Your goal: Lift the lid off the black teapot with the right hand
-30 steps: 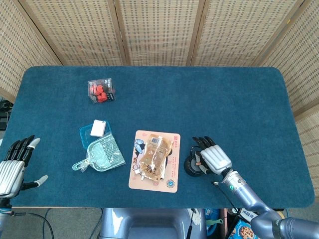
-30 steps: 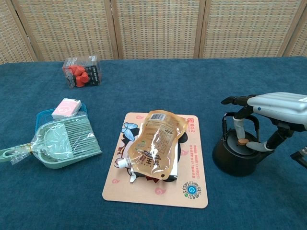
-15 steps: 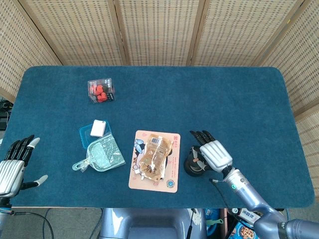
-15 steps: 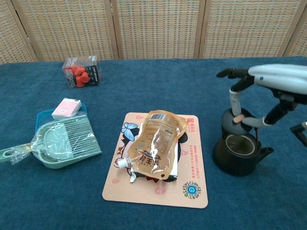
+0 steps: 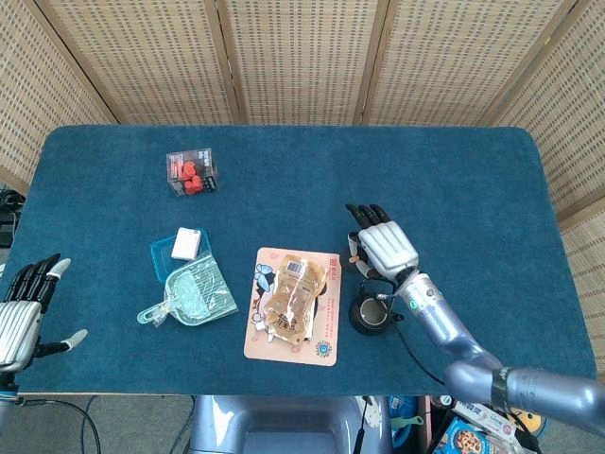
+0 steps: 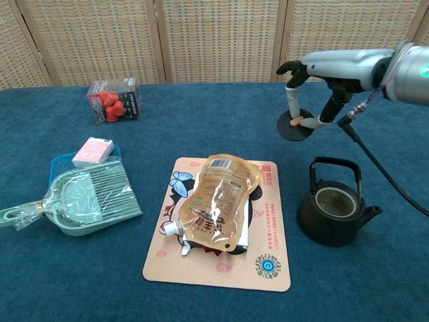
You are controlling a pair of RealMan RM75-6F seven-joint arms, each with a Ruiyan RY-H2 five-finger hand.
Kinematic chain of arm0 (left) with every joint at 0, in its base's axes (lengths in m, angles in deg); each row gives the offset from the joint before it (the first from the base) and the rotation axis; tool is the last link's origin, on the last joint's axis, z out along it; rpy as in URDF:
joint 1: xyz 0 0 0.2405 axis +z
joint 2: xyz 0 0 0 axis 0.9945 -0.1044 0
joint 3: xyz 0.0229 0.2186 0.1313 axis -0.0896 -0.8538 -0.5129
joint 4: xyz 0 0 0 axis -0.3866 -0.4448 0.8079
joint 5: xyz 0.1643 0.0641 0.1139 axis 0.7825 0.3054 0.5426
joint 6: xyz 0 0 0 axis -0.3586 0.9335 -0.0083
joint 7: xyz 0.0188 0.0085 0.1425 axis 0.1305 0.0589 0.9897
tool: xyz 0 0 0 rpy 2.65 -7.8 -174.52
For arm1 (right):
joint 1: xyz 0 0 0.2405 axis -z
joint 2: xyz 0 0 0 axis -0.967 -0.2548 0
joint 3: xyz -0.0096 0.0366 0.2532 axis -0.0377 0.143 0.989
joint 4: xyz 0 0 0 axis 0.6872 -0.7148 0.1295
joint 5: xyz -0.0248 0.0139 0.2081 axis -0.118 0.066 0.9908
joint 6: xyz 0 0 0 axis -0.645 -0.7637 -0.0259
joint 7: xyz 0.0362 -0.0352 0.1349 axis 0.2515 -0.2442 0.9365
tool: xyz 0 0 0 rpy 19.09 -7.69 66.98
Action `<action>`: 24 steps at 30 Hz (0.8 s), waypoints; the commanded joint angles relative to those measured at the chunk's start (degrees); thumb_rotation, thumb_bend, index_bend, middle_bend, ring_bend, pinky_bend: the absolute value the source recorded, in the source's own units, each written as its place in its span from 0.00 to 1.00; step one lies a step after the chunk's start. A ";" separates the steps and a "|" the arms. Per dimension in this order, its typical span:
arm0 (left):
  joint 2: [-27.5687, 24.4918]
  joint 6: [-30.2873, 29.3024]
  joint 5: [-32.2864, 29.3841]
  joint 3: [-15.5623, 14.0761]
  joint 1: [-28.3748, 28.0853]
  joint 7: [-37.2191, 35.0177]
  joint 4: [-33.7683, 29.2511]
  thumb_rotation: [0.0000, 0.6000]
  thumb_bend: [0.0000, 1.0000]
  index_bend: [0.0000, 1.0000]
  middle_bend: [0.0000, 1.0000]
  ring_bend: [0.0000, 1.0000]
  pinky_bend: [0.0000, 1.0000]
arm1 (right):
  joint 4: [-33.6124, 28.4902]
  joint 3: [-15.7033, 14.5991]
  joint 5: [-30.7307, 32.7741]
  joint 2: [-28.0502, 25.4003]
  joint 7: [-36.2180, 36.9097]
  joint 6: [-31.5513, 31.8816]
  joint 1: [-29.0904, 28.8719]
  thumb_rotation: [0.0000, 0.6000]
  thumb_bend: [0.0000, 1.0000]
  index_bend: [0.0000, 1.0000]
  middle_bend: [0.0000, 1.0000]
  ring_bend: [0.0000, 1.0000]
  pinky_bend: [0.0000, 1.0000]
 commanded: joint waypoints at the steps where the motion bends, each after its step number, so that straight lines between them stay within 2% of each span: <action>1: -0.11 0.17 -0.26 0.11 -0.09 -0.32 0.15 1.00 0.17 0.00 0.00 0.00 0.00 | 8.32 -0.03 8.80 6.52 -6.43 -2.45 -6.05 1.00 0.52 0.64 0.04 0.00 0.00; 4: -0.27 0.21 -0.68 0.29 -0.08 -0.99 0.35 1.00 0.17 0.00 0.00 0.00 0.00 | 12.93 -0.61 13.41 9.47 -7.32 -3.21 -7.67 1.00 0.52 0.64 0.05 0.00 0.00; 8: -0.46 0.40 -1.04 0.45 -0.17 -1.76 0.61 1.00 0.17 0.00 0.00 0.00 0.00 | 16.07 -1.86 16.39 10.93 -8.12 -4.22 -8.57 1.00 0.52 0.64 0.04 0.00 0.00; 9: -0.51 0.47 -1.06 0.48 -0.21 -1.93 0.66 1.00 0.17 0.00 0.00 0.00 0.00 | 16.36 -2.23 16.88 10.89 -8.51 -4.63 -8.77 1.00 0.46 0.61 0.03 0.00 0.00; 11: -0.59 0.57 -1.09 0.53 -0.28 -2.42 0.77 1.00 0.17 0.00 0.00 0.00 0.00 | 16.48 -3.71 18.90 10.11 -10.60 -5.60 -9.60 1.00 0.23 0.42 0.01 0.00 0.00; 12: -0.62 0.62 -1.17 0.55 -0.30 -2.53 0.81 1.00 0.17 0.00 0.00 0.00 0.00 | 16.14 -4.04 19.45 9.64 -11.39 -4.96 -9.92 1.00 0.09 0.27 0.00 0.00 0.00; 13: -0.64 0.66 -1.19 0.55 -0.31 -2.62 0.80 1.00 0.17 0.00 0.00 0.00 0.00 | 15.64 -4.03 19.46 9.35 -11.41 -4.31 -9.94 1.00 0.02 0.16 0.00 0.00 0.00; 16: -0.77 0.52 -0.87 0.44 -0.25 -2.86 0.72 1.00 0.17 0.00 0.00 0.00 0.00 | 12.15 -2.98 17.92 6.98 -9.37 -1.42 -8.91 1.00 0.00 0.07 0.00 0.00 0.00; 20: -0.90 -0.06 -0.36 0.28 0.01 -3.12 0.63 1.00 0.17 0.00 0.00 0.00 0.00 | 4.51 -1.75 12.67 1.09 -5.01 2.13 -6.03 1.00 0.00 0.06 0.00 0.00 0.00; 24: -0.86 -0.23 0.00 0.09 0.12 -3.08 0.70 1.00 0.17 0.00 0.00 0.00 0.00 | -2.98 -1.62 4.34 -5.78 0.13 5.87 -1.79 1.00 0.00 0.06 0.00 0.00 0.00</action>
